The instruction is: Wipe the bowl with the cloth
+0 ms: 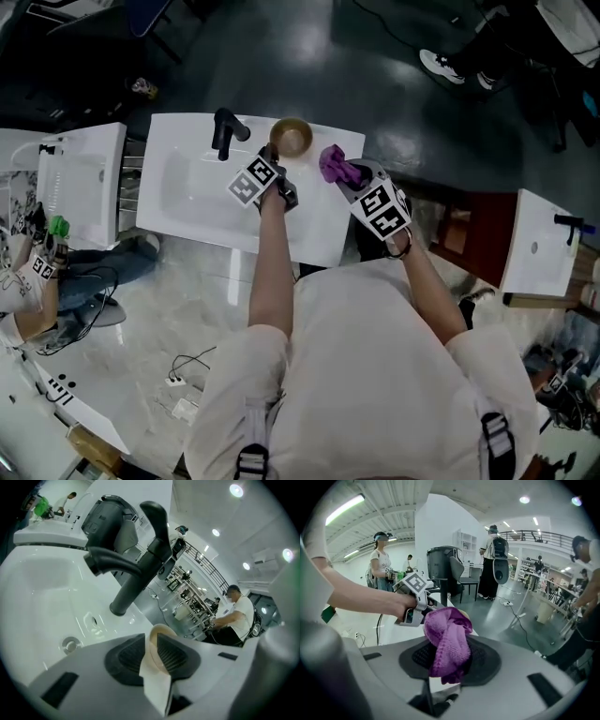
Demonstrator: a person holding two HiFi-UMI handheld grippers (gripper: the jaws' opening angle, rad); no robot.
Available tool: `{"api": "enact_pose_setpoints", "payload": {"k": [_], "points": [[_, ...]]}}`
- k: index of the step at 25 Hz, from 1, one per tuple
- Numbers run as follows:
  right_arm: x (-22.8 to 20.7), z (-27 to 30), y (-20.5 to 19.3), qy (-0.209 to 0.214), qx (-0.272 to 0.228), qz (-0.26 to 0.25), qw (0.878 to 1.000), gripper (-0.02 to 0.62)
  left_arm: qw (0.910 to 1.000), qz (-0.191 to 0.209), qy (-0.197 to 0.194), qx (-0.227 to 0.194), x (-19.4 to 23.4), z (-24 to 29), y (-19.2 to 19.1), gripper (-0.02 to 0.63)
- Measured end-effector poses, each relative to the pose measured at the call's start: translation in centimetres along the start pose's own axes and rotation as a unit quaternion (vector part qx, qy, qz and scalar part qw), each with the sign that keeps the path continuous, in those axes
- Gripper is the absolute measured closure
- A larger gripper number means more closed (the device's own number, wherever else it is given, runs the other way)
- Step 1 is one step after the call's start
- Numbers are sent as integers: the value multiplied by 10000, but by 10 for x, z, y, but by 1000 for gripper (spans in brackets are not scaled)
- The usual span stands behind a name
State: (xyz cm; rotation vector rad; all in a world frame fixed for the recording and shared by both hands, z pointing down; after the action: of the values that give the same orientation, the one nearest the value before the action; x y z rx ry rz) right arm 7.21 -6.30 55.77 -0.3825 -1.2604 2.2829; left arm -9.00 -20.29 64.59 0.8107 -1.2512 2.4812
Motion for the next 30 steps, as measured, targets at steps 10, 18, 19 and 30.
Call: {"api": "enact_pose_setpoints", "payload": {"k": [10, 18, 19, 30], "points": [[-14, 24, -2, -317, -379, 1143, 9922, 480, 9834, 1739, -436, -269, -18, -56, 20, 523], [-3, 42, -4, -200, -508, 1368, 9891, 480, 9646, 2434, -994, -201, -47, -91, 1, 534], [-3, 44, -5, -178, -513, 1367, 9891, 480, 9640, 2446, -1029, -187, -48, -92, -2, 542], [-10, 53, -7, -106, -629, 1357, 9887, 480, 9583, 2675, -981, -238, -46, -99, -14, 600]]}}
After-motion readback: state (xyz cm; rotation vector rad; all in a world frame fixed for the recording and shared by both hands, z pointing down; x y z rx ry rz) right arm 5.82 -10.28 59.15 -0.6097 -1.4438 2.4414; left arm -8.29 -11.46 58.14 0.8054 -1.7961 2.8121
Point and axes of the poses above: the fingertips, and each gripper's own axes: z forward along the fingers, x to its left, y out of its top, the point moved 3 cm from there along -z, backward along the fingers, and after that the axes turned 10 degrees about -x, right-handed, at the moved point
